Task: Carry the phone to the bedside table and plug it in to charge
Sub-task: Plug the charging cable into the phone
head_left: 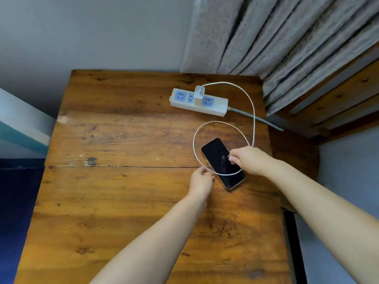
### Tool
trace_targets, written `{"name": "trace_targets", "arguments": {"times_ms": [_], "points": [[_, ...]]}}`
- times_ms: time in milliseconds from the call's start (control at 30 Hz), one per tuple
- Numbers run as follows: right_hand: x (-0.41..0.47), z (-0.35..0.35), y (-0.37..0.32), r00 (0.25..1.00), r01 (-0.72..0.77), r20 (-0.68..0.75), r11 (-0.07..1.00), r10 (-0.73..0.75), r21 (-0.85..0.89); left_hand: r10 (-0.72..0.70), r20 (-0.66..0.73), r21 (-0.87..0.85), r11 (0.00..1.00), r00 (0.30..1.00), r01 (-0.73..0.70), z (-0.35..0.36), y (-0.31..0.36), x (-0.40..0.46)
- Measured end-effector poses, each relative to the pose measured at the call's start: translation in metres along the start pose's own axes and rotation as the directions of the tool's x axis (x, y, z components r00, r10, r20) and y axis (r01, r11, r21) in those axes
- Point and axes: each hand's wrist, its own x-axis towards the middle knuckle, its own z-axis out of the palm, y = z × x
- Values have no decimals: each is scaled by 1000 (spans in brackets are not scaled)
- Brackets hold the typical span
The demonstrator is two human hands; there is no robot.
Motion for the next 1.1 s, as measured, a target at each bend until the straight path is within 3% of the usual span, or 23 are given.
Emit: {"name": "trace_targets", "arguments": {"times_ms": [67, 200, 467, 533, 600, 633, 700, 767, 867, 1100], "points": [[2, 5, 3, 1000, -25, -15, 989, 28, 149, -20, 5, -147, 989, 1000, 20, 8, 4, 0], [4, 5, 16, 998, -55, 8, 930, 57, 363, -40, 21, -230, 972, 999, 44, 11, 6, 6], [13, 10, -11, 998, 21, 34, 827, -48, 562, 29, 84, -193, 981, 996, -13, -20, 13, 21], [15, 5, -23, 986, 82, -165, 841, 9, 535, 50, 70, -220, 975, 996, -33, -39, 16, 23], [15, -7, -36, 891, 185, -447, 835, 80, 517, 97, -9, -304, 948, 995, -96, -60, 23, 24], [16, -14, -46, 855, 249, -513, 807, 77, 535, 134, -63, -374, 916, 989, -148, -73, 29, 23], [17, -27, -66, 887, 333, -462, 705, -8, 627, 215, -151, -511, 818, 965, -263, -100, 44, 20], [17, -32, -90, 946, 321, -280, 613, -166, 722, 273, -212, -561, 752, 939, -345, -123, 62, 16], [17, -28, -125, 938, 266, -44, 629, -345, 731, 313, -239, -615, 683, 919, -393, -150, 85, 8], [20, -16, -166, 928, 249, -44, 528, -369, 812, 353, -181, -637, 669, 918, -383, -171, 88, -8]]}}
